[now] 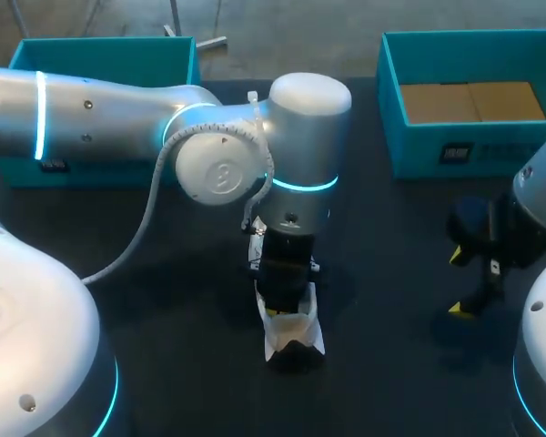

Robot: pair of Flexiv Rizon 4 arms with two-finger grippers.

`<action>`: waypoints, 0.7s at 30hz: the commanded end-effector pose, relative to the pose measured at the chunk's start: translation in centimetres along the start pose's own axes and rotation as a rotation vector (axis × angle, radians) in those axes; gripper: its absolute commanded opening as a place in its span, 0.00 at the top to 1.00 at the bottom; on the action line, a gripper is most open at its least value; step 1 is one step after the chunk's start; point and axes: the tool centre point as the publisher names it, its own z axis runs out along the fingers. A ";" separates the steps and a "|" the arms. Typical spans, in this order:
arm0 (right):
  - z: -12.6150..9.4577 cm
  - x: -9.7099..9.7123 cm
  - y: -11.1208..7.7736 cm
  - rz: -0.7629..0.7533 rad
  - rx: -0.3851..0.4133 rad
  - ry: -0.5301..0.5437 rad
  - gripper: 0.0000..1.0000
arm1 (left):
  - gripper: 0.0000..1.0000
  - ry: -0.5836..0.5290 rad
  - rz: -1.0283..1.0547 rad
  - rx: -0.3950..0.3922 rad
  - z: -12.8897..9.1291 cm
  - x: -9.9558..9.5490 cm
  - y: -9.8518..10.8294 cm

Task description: Take the shoe out of the shoebox, open the shoe tongue, remove and reinsert the insole, then place the shoe into the shoebox

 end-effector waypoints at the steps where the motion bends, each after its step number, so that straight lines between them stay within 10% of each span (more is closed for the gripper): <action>1: 0.1 0.1 -0.1 -0.001 -0.002 -0.003 0.00 | 1.00 -0.022 -0.016 -0.018 1.2 -0.4 0.3; 21: 0.1 0.1 -0.1 -0.001 -0.002 -0.003 0.00 | 1.00 -0.093 0.038 -0.084 -4.3 -1.4 -1.3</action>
